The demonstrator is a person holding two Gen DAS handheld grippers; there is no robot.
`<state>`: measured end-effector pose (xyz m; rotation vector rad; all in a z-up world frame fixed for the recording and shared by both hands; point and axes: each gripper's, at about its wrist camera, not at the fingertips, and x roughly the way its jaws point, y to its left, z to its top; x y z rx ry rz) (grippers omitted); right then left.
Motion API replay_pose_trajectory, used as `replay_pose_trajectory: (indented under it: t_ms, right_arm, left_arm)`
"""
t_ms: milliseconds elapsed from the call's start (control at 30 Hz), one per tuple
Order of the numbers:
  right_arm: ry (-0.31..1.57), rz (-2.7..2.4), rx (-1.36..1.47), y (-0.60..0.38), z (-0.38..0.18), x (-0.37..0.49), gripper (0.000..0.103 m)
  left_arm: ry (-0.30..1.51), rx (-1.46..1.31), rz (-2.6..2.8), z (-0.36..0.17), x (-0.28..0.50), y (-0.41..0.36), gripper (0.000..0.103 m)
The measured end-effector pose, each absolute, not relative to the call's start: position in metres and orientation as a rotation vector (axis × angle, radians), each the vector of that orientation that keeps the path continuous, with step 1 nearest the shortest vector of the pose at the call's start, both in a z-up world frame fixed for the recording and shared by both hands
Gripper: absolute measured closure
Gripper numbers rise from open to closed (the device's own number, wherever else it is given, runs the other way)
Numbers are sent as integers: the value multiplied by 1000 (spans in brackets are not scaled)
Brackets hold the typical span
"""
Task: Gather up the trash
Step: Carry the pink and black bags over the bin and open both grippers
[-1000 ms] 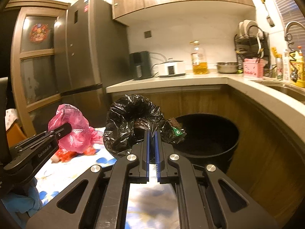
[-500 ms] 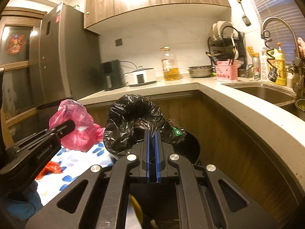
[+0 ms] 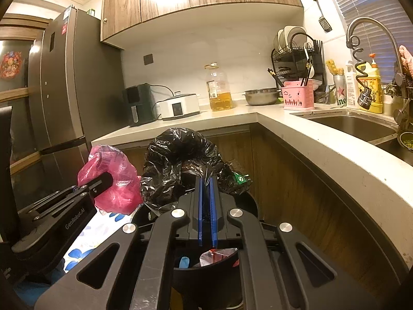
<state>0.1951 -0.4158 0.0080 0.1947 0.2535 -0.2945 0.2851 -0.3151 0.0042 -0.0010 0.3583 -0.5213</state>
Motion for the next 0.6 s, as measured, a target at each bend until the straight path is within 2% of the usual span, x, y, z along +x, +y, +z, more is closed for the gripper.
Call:
replay_pose_trajectory:
  t_ms: [600]
  right_arm:
    - [242,-275,203,-424,7,212,95]
  left_arm:
    - [379,-8,-554,-9,304,-325,102]
